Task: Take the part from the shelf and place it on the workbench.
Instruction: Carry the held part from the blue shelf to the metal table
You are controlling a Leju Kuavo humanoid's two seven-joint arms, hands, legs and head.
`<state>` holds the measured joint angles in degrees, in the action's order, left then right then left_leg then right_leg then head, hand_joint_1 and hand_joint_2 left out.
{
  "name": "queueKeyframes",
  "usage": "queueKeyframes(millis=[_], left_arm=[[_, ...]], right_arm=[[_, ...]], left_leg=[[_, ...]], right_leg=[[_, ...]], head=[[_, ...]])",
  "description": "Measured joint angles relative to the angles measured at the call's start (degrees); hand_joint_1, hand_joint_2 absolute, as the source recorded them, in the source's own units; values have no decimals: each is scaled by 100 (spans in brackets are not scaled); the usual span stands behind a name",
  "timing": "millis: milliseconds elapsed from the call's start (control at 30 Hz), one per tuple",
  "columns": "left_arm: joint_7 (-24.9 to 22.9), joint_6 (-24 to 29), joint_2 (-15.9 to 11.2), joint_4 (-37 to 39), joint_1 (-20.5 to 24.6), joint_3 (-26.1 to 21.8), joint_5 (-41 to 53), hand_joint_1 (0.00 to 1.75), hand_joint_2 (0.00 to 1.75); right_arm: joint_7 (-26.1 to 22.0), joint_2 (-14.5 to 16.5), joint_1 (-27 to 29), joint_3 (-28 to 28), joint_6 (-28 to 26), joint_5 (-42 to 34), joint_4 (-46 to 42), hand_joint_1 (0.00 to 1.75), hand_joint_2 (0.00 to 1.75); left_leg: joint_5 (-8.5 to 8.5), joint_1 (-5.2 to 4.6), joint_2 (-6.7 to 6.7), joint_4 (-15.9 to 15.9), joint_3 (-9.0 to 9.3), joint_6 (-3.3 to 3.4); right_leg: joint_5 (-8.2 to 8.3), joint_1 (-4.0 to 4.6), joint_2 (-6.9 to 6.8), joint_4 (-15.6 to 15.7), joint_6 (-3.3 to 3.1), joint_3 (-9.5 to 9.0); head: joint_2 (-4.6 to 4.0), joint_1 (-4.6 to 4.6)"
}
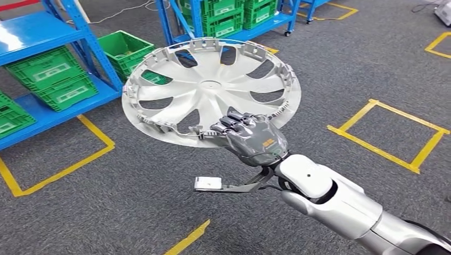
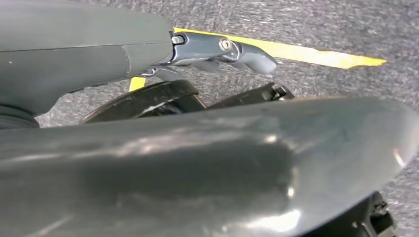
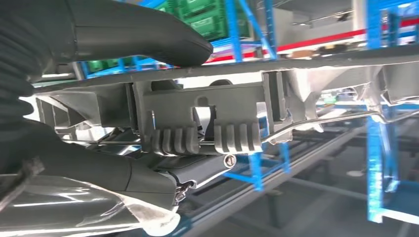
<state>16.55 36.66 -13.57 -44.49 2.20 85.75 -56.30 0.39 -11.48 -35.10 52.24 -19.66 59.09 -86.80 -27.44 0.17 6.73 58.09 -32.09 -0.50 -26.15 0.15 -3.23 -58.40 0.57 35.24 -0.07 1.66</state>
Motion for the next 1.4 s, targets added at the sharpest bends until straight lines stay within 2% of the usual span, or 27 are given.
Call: queueKeyframes(millis=[33, 100, 167, 233, 267, 300, 333, 400, 467, 533, 567, 600, 667, 733, 767, 800, 867, 933, 967, 1033, 1067, 1133, 1200, 1267, 1300, 1333, 1400], left_arm=[[-3, -6, 0, 8, 12, 1, 7, 0, 0], [-17, -20, 0, 14, 36, 3, 33, 0, 0], [-29, -29, 1, 15, 47, 9, 57, 0, 0], [-30, -38, 4, 21, 65, 17, 77, 0, 0], [-34, -45, 5, 23, 79, 25, 87, 0, 0], [-40, -52, 6, 27, 93, 33, 96, 0, 0], [-49, -58, 7, 28, 102, 40, 103, 0, 0], [-70, -67, 6, 33, 105, 57, 119, 0, 0], [-83, -80, 8, 45, 103, 78, 140, 0, 0], [-81, -105, 20, 59, 109, 90, 162, 0, 0], [-79, -118, 27, 70, 112, 89, 168, 0, 0], [-76, -131, 37, 82, 112, 89, 174, 0, 0], [-77, -144, 54, 107, 102, 90, 188, 0, 0], [-88, -148, 63, 121, 92, 91, 211, 0, 0], [-98, -148, 62, 127, 91, 91, 224, 0, 0], [-108, -148, 63, 132, 93, 90, 235, 0, 0], [-120, -148, 72, 142, 96, 89, 255, 0, 0], [-124, -157, 83, 156, 93, 90, 280, 0, 0], [-132, -164, 85, 162, 95, 90, 298, 0, 0], [-166, -177, 87, 169, 110, 90, 345, 0, 0], [-188, -180, 88, 170, 124, 90, 374, 0, 0], [-227, -182, 90, 172, 144, 91, 438, 0, 0], [-258, -191, 90, 176, 147, 91, 500, 0, 0], [-278, -213, 92, 188, 152, 90, 557, 0, 0], [-285, -231, 96, 199, 158, 90, 581, 0, 0], [-294, -254, 102, 211, 167, 89, 604, 0, 0], [-331, -296, 110, 234, 182, 87, 646, 0, 0]], right_arm=[[11, -2, -3, 0, 28, -7, -5, 175, 175], [34, -5, -13, 0, 91, -28, -25, 175, 175], [44, -7, -18, 0, 126, -49, -38, 175, 175], [35, -6, -17, 0, 140, -64, -35, 175, 175], [31, -6, -18, 0, 154, -72, -34, 175, 175], [32, -6, -19, 0, 172, -77, -34, 175, 175], [38, -6, -22, 0, 192, -81, -36, 175, 175], [52, -6, -38, 1, 227, -83, -39, 175, 175], [59, -4, -77, 4, 250, -84, -41, 175, 175], [62, -5, -109, 7, 259, -87, -38, 175, 175], [64, -9, -120, 7, 262, -90, -35, 175, 175], [68, -12, -136, 7, 268, -93, -32, 175, 175], [83, -14, -167, 7, 290, -98, -30, 175, 175], [98, -13, -174, 9, 326, -101, -30, 175, 175], [105, -13, -169, 10, 347, -105, -30, 175, 175], [116, -14, -164, 11, 367, -111, -30, 175, 175], [134, -16, -160, 11, 388, -126, -30, 175, 175], [140, -17, -172, 9, 386, -134, -32, 175, 175], [147, -18, -174, 8, 386, -131, -33, 175, 175], [174, -22, -168, 7, 393, -118, -36, 175, 175], [191, -25, -160, 6, 402, -110, -39, 175, 175], [212, -30, -154, 4, 422, -98, -45, 175, 175], [234, -33, -143, 2, 437, -79, -48, 175, 175], [253, -36, -122, 2, 442, -60, -45, 175, 175], [257, -38, -108, 2, 441, -54, -44, 175, 175], [261, -40, -96, 2, 438, -49, -42, 175, 175], [281, -43, -83, 2, 440, -23, -45, 175, 175]], left_leg=[[-15, 6, 32, -2, 9, -33], [-184, 27, -142, 177, -37, -91], [-563, 46, -477, 808, -283, -120], [-843, 46, -614, 1516, -577, -125], [-830, 45, -632, 1646, -628, -121], [-693, 45, -645, 1534, -574, -110], [-473, 46, -688, 1219, -432, -93], [-114, 68, -960, 483, -115, -44], [-60, 77, -1150, 110, 25, -3], [-79, 77, -1053, 23, 38, 35], [-59, 83, -979, -7, 44, 61], [-38, 88, -900, -39, 56, 90], [-19, 79, -733, -72, 69, 127], [-25, 63, -562, -70, 67, 139], [-31, 60, -477, -69, 69, 140], [-39, 59, -396, -68, 73, 135], [-63, 55, -257, -68, 96, 107], [-97, 19, -136, -55, 112, 56], [-110, 0, -77, -51, 121, 31], [-133, -10, 49, -58, 153, -16], [-168, 0, 24, -47, 170, -46], [-395, 30, -257, 247, 65, -92], [-777, 45, -566, 1006, -284, -105], [-952, 41, -630, 1640, -601, -98], [-863, 39, -640, 1665, -632, -86], [-664, 39, -662, 1454, -558, -67], [-193, 47, -850, 699, -260, -19]], right_leg=[[15, -12, 68, 9, -33, 5], [47, -43, 198, 37, -94, 5], [65, -56, 324, 47, -131, 6], [74, -45, 472, 44, -149, 10], [78, -39, 555, 42, -152, 9], [82, -35, 639, 36, -151, 5], [84, -33, 725, 29, -147, 0], [95, -37, 886, 7, -121, 16], [133, -57, 1025, -11, -54, 95], [182, -79, 1143, -2, 33, 172], [172, -73, 1083, -21, 63, 215], [106, -62, 941, -122, 88, 285], [-181, -41, 547, -669, 125, 569], [-456, -58, 379, -1384, 165, 907], [-477, -69, 353, -1552, 179, 982], [-399, -77, 327, -1496, 185, 944], [-80, -76, 161, -806, 175, 564], [85, -27, -65, -152, 109, 188], [86, -2, -115, -19, 67, 112], [77, 14, 10, 0, -19, 104], [81, 5, 81, 7, -46, 102], [93, -23, 215, 23, -113, 92], [97, -28, 350, 25, -159, 89], [101, -16, 512, 24, -174, 81], [103, -11, 602, 22, -176, 73], [103, -10, 694, 20, -176, 62], [106, -9, 870, 10, -166, 49]], head=[[0, 1], [0, -13], [0, -35], [0, -44], [0, -43], [0, -44], [0, -44], [0, -39], [0, -45], [0, -59], [0, -57], [0, -39], [0, -5], [0, 8], [0, 9], [0, 10], [0, 11], [0, 11], [0, 9], [0, 9], [0, 5], [0, -7], [0, -16], [0, -15], [0, -14], [0, -14], [0, -10]])
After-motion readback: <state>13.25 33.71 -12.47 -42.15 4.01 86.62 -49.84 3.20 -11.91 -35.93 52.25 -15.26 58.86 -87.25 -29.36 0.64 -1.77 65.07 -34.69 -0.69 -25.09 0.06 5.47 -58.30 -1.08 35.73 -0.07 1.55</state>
